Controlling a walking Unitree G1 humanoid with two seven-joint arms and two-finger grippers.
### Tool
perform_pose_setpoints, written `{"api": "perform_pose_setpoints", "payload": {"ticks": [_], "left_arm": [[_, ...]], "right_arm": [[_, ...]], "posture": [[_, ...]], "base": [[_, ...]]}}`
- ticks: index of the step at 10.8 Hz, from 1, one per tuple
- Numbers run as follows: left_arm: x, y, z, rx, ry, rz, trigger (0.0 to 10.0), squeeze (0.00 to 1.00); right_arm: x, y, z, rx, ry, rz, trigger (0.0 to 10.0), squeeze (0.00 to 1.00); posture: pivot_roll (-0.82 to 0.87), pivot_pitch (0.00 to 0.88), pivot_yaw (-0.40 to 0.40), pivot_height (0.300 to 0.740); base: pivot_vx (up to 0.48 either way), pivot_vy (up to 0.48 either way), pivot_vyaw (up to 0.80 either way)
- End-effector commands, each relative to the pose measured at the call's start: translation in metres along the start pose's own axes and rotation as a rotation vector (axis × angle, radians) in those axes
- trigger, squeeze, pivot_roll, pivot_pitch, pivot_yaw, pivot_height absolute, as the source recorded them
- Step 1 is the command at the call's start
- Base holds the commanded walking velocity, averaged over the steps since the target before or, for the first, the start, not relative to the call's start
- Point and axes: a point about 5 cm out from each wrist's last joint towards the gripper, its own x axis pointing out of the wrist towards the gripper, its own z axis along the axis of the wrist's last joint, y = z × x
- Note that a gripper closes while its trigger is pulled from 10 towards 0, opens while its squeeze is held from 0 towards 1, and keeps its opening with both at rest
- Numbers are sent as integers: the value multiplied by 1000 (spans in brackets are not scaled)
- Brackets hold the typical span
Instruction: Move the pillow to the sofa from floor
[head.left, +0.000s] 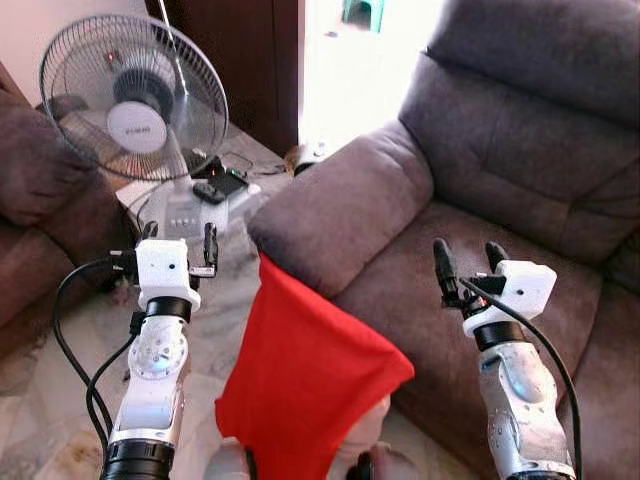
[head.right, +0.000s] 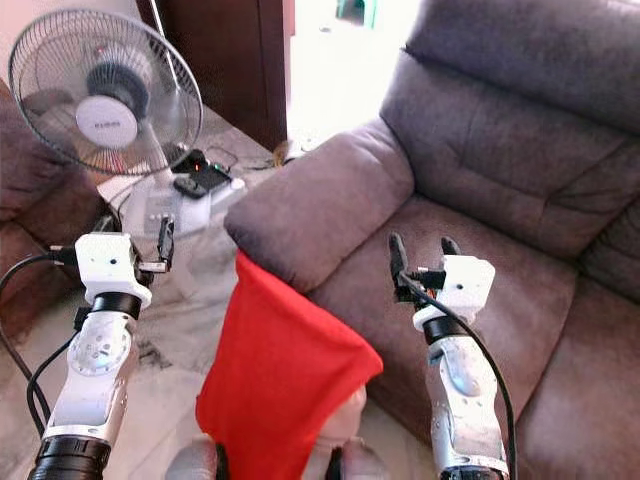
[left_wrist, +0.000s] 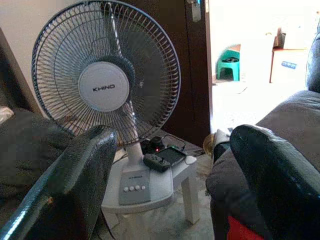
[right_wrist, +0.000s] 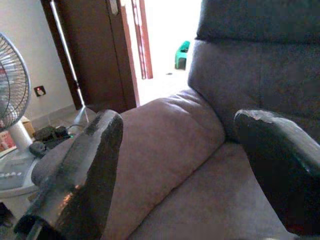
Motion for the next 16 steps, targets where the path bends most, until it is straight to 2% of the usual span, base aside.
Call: {"api": "perform_pose_setpoints", "payload": {"ticks": [1, 4, 8, 13, 16], "left_arm": [[1, 0, 4, 7, -11, -4, 10000, 0], [-2, 0, 2, 11, -3, -9, 10000, 0], [-2, -4, 3, 7, -2, -17, 10000, 0], [-1, -2, 3, 13, 3, -16, 10000, 0], [0, -1, 4, 14, 4, -11, 10000, 0]], "right_arm": [[1, 0, 0, 7, 1, 5, 10000, 0], [8, -2, 10, 49, -25, -6, 10000, 0], [8, 0, 6, 54, 1, 12, 10000, 0], [8, 3, 5, 54, 23, 35, 10000, 0], [10, 4, 5, 64, 20, 47, 10000, 0]], "posture": [[6, 84, -33, 665], [3, 72, -34, 665], [6, 54, -36, 665], [4, 77, -38, 665], [4, 87, -40, 625]], "base": [[0, 0, 0], [0, 0, 0], [0, 0, 0], [0, 0, 0], [0, 0, 0]]}}
